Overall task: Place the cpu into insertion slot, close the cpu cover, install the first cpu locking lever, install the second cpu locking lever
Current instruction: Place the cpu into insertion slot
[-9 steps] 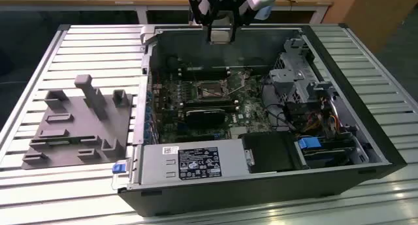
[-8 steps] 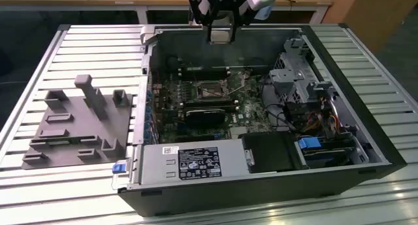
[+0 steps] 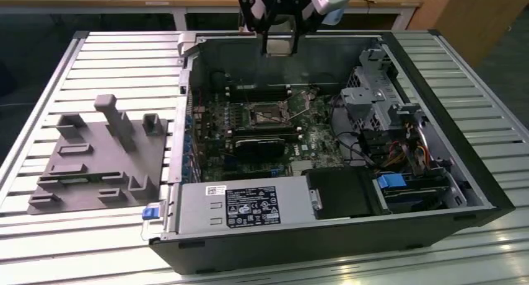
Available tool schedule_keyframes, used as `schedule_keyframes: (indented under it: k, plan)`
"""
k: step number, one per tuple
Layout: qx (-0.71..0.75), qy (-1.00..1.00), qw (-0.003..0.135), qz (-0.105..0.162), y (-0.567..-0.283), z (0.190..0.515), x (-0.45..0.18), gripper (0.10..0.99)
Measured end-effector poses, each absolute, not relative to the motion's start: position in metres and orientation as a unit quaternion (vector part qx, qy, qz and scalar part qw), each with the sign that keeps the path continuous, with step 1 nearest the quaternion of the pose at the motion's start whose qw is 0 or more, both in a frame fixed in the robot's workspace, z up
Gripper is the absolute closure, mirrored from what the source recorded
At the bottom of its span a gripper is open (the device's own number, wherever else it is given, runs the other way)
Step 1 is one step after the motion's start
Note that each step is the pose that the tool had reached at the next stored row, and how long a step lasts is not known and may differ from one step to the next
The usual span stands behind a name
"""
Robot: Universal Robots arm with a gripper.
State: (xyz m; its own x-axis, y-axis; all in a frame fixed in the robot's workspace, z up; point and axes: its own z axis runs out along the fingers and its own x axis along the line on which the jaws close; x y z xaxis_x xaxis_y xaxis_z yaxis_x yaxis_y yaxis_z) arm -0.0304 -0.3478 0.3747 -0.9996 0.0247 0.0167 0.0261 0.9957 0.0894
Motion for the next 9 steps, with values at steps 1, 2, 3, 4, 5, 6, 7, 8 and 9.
schedule_keyframes:
  k: [1, 2, 3, 4, 5, 6, 7, 8, 9]
  plan:
    - [-0.013, -0.999, 0.007, -0.045, -0.3478, 0.3739, -0.0306, 0.545]
    - [-0.013, -0.999, 0.007, -0.045, -0.3477, 0.3731, -0.0308, 0.545]
    - [-0.013, -0.999, 0.006, -0.045, -0.3478, 0.3723, -0.031, 0.545]
    - [-0.013, -0.999, 0.005, -0.045, -0.3478, 0.3714, -0.0312, 0.545]
    - [-0.013, -0.999, 0.004, -0.045, -0.3478, 0.3705, -0.0314, 0.545]
    - [-0.013, -0.999, 0.003, -0.045, -0.3478, 0.3696, -0.0317, 0.545]
    - [-0.012, -0.999, 0.001, -0.045, -0.3478, 0.3687, -0.032, 0.545]
    - [-0.012, -0.999, 0.0, -0.045, -0.3477, 0.3678, -0.0324, 0.545]
    - [-0.012, -0.999, -0.001, -0.045, -0.3477, 0.3669, -0.0327, 0.545]
